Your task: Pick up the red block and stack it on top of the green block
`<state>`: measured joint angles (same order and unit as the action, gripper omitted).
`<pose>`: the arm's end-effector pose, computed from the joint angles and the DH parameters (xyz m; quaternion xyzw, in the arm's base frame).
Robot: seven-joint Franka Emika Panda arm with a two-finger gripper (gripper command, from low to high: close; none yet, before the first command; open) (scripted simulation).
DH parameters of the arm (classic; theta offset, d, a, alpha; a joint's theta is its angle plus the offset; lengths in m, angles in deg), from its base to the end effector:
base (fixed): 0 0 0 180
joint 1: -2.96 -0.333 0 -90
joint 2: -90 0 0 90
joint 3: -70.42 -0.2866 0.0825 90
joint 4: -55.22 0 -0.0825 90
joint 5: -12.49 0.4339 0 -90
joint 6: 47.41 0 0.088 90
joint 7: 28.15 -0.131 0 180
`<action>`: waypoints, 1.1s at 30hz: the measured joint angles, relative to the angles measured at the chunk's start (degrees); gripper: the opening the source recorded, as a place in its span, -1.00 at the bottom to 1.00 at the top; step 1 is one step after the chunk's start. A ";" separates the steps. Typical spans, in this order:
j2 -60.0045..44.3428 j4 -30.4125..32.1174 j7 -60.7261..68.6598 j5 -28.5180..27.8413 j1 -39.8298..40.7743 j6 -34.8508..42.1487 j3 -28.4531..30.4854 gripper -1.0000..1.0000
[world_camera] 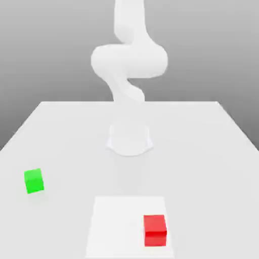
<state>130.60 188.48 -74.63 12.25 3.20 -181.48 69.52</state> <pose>0.4660 0.0065 0.6265 -0.8620 0.3633 -0.3270 0.1346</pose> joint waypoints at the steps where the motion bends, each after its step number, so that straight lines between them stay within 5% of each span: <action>1: -2.26 0.64 -0.33 -0.17 0.03 -0.99 -0.33 0.00; 22: -46.01 13.01 -5.67 -2.08 -1.79 -20.23 -4.46 0.00; 28: -58.45 12.47 -7.33 -3.92 -3.10 -29.47 -3.04 0.00; 29: -59.87 12.27 -7.56 -4.23 -3.36 -30.66 -2.71 -1.00; 33: -59.87 12.27 -7.62 -4.28 -3.34 -30.68 -2.72 -1.00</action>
<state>70.73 200.75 -82.25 7.97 -0.14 -212.16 66.80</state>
